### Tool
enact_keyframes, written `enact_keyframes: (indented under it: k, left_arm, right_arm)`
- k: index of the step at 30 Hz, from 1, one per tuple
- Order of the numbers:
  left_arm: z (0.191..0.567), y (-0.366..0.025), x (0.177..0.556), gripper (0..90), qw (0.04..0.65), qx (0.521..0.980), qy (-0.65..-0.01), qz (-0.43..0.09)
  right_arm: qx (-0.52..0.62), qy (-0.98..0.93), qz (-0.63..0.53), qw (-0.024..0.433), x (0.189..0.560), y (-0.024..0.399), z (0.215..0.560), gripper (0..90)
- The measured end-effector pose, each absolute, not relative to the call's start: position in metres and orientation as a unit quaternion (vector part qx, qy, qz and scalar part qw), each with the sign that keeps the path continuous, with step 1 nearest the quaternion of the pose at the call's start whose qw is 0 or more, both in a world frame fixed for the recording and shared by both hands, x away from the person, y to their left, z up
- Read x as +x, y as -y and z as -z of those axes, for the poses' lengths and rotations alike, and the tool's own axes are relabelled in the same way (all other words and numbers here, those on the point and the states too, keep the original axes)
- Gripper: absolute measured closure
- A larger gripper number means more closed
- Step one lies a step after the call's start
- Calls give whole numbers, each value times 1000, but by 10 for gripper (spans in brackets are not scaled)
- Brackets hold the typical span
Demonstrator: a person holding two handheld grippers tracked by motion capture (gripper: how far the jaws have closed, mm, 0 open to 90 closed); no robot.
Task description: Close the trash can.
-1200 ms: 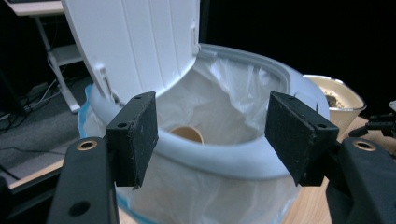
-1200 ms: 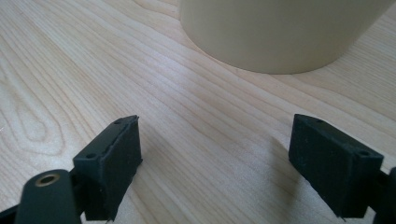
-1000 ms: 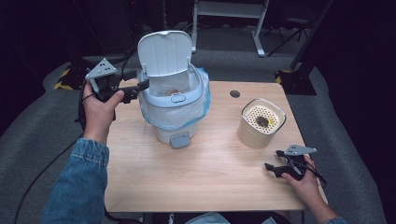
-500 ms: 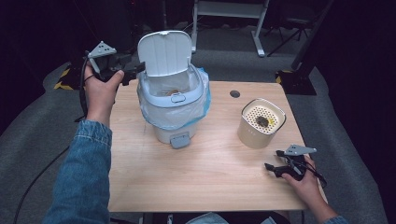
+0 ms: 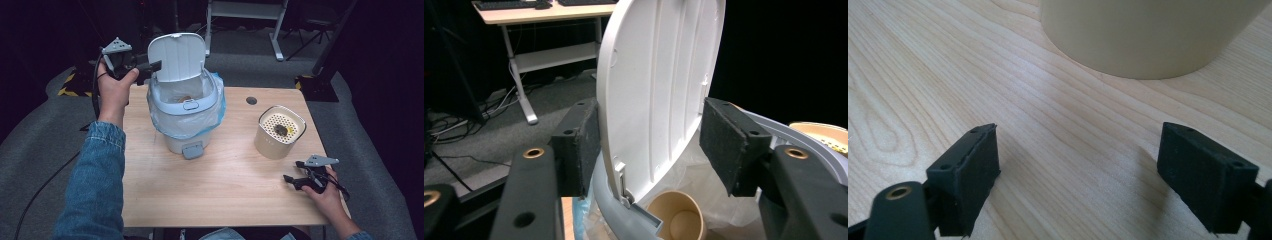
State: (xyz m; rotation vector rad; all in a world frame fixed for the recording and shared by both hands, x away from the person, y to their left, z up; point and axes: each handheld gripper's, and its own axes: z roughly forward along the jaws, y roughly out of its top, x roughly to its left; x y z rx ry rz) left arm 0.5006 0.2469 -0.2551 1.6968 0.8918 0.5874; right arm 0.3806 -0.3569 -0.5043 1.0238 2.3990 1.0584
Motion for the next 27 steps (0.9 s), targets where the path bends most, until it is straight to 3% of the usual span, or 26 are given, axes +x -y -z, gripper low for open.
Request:
enact_keyframes:
  k: [6, 16, 27]
  left_arm:
    - [247, -247, 489, 494, 549, 727, -349, -221]
    - [240, -240, 467, 462, 562, 745, -304, -191]
    - [240, -211, 466, 504, 549, 779, -285, -102]
  right_arm:
    - [359, -841, -371, 163, 381, 357, 504, 173]
    - [359, -841, -371, 163, 381, 357, 504, 173]
    - [359, -841, -371, 163, 381, 357, 504, 173]
